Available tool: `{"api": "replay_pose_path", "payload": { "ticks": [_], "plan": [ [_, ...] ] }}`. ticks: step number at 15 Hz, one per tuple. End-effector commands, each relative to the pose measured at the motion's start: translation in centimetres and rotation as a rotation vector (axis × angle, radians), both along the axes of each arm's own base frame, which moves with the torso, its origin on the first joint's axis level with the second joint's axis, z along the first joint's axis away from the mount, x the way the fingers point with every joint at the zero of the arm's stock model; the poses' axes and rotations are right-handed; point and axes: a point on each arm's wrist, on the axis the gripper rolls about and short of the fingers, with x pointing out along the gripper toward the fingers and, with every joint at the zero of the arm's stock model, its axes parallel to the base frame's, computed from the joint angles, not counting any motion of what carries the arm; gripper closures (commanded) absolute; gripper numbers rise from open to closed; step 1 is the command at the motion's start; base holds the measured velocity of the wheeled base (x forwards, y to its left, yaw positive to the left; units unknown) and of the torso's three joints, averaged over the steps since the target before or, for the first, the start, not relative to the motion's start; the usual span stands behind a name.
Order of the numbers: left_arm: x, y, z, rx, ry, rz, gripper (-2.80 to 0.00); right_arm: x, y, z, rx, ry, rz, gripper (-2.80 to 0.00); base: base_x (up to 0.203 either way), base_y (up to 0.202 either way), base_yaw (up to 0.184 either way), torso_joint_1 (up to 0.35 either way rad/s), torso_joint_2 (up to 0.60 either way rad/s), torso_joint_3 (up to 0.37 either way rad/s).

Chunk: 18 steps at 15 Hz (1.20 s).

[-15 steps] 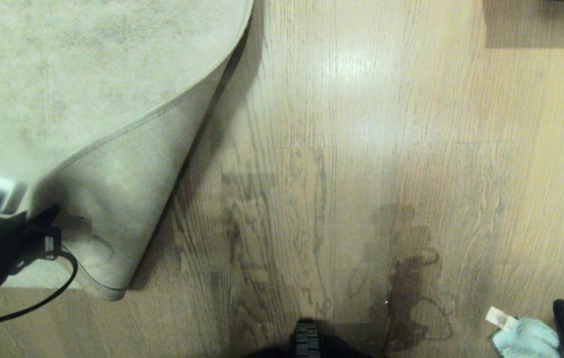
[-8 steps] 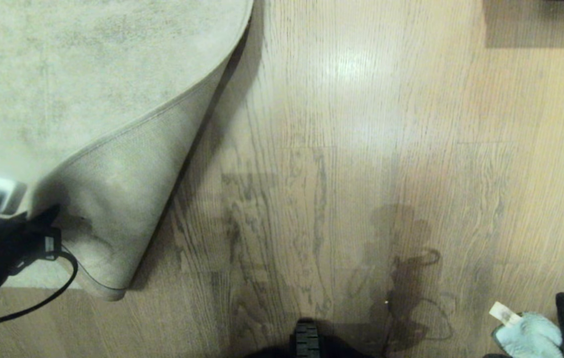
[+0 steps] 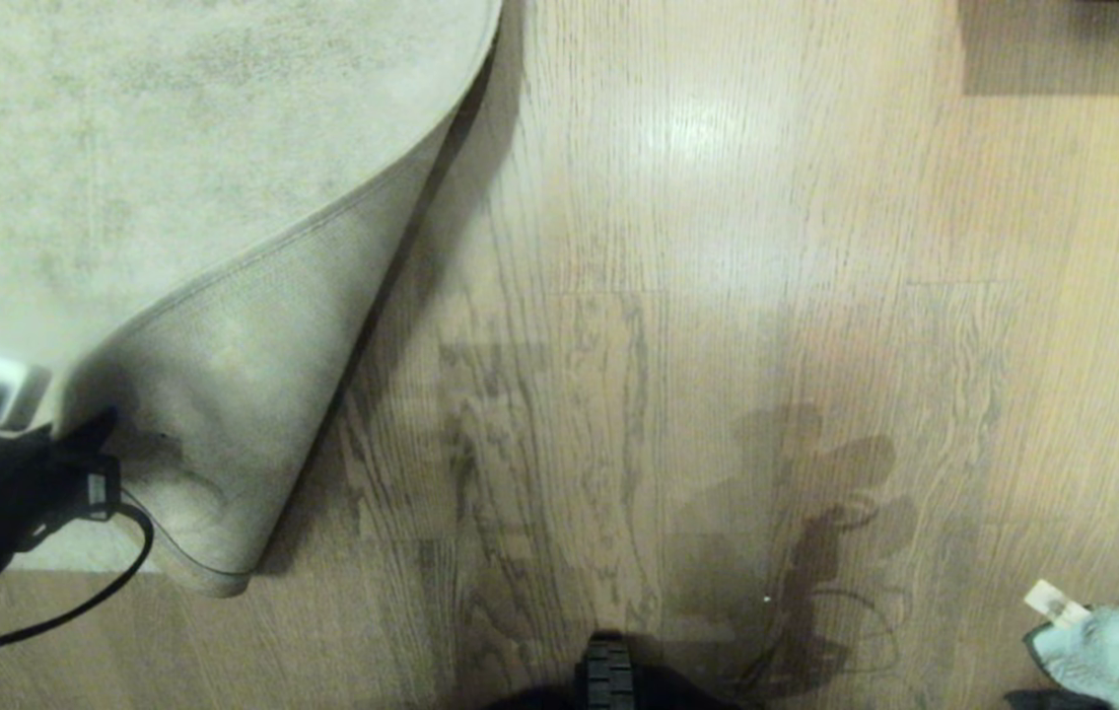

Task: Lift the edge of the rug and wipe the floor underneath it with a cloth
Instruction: Lay down the carpet

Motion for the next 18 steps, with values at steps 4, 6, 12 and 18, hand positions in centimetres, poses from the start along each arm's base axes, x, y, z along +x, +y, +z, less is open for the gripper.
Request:
{"api": "replay_pose_path", "payload": {
  "ticks": [4,6,12,18],
  "plan": [
    [-0.2,0.0,-0.1,0.001,-0.002,0.000,0.00,-0.2,0.0,0.0,0.002,-0.026,-0.062,0.00,0.000,0.000,0.000,0.000,0.00,0.000],
    [-0.2,0.0,0.0,0.001,-0.004,0.000,0.00,-0.9,0.0,-0.1,0.006,-0.112,-0.101,0.00,0.000,0.000,0.000,0.000,0.00,0.000],
    [-0.2,-0.1,0.0,-0.003,-0.005,0.000,0.00,-2.2,0.0,-0.3,0.065,-0.274,-0.116,0.00,0.000,0.000,0.000,0.000,0.00,0.000],
    [-0.2,-0.9,0.4,-0.037,-0.029,-0.034,0.00,-2.2,0.0,-0.3,0.065,-0.274,-0.116,0.00,0.000,0.000,0.000,0.000,0.00,0.000]
  ]
}}
